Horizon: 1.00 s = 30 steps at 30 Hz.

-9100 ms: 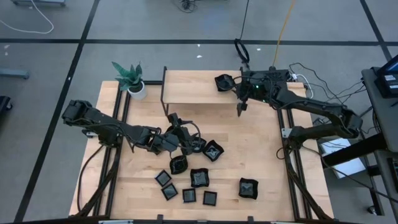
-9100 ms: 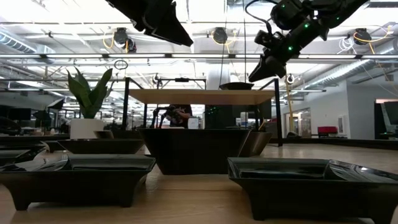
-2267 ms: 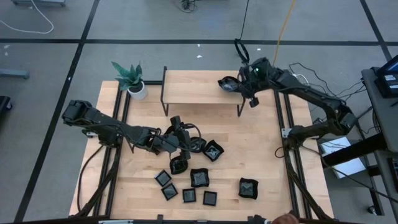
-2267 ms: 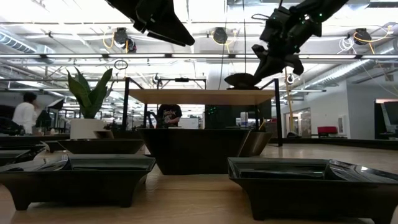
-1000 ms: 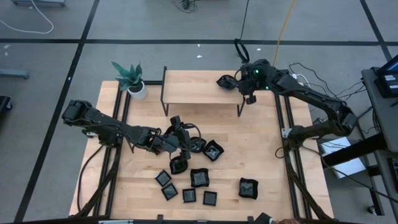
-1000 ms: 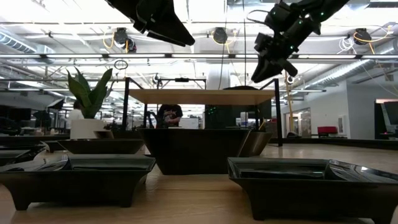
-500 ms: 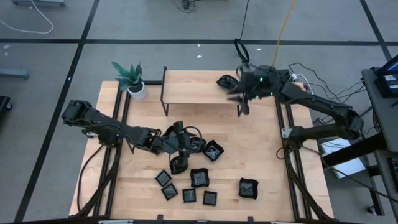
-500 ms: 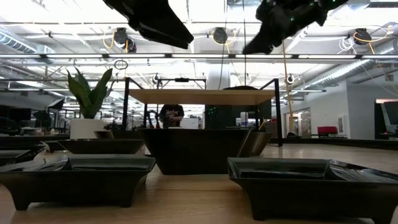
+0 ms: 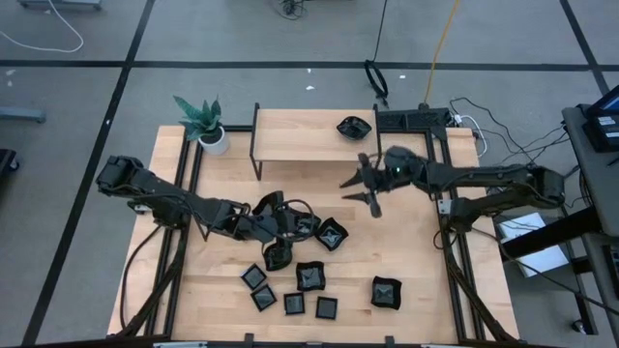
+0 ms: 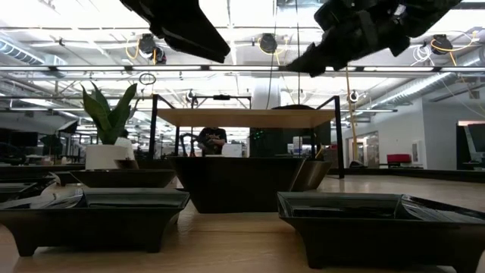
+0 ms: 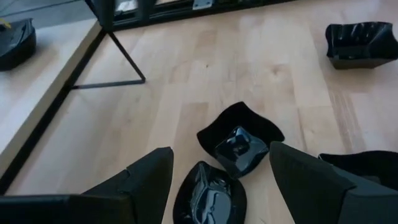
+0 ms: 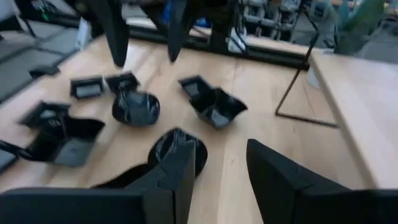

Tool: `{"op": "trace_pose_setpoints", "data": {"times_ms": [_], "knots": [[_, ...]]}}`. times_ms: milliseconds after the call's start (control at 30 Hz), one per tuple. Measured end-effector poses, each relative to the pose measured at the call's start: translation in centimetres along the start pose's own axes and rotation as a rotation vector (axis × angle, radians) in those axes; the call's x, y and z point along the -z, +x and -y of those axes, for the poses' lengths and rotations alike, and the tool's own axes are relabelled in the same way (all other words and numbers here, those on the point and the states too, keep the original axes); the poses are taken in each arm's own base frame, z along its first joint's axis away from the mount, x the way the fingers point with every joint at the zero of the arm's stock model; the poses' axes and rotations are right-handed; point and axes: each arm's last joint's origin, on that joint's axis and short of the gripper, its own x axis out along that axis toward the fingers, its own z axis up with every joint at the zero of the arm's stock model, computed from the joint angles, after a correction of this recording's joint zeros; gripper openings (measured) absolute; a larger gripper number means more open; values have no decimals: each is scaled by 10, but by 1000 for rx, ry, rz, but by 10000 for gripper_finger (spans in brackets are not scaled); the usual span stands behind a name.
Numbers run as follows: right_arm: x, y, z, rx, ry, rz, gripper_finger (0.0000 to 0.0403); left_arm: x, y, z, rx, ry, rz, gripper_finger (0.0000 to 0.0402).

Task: Pick & Place Mini shaped plates
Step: Stack the black leaf-shaped plate on top of the other black leaf-shaped plates on the shelf

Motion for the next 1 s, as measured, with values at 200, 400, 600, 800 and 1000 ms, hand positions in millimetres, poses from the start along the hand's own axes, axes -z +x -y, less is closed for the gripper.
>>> {"op": "trace_pose_setpoints", "data": {"times_ms": [200, 400, 600, 800, 1000], "knots": [[2, 3, -22, -10, -83, 1, 132, 7, 0, 0, 12, -47, -72, 269], [-22, -34, -32, 90, -115, 98, 132, 17, -16, 6, 23, -100, -175, 269], [-28, -71, -40, 152, -128, 234, 132, 46, -34, 13, 98, -268, -517, 269], [0, -73, -47, 158, -105, 301, 132, 50, -34, 13, 50, -448, -580, 269], [27, -69, -51, 172, -106, 378, 132, 59, -17, 18, 45, -580, -673, 269]]}}
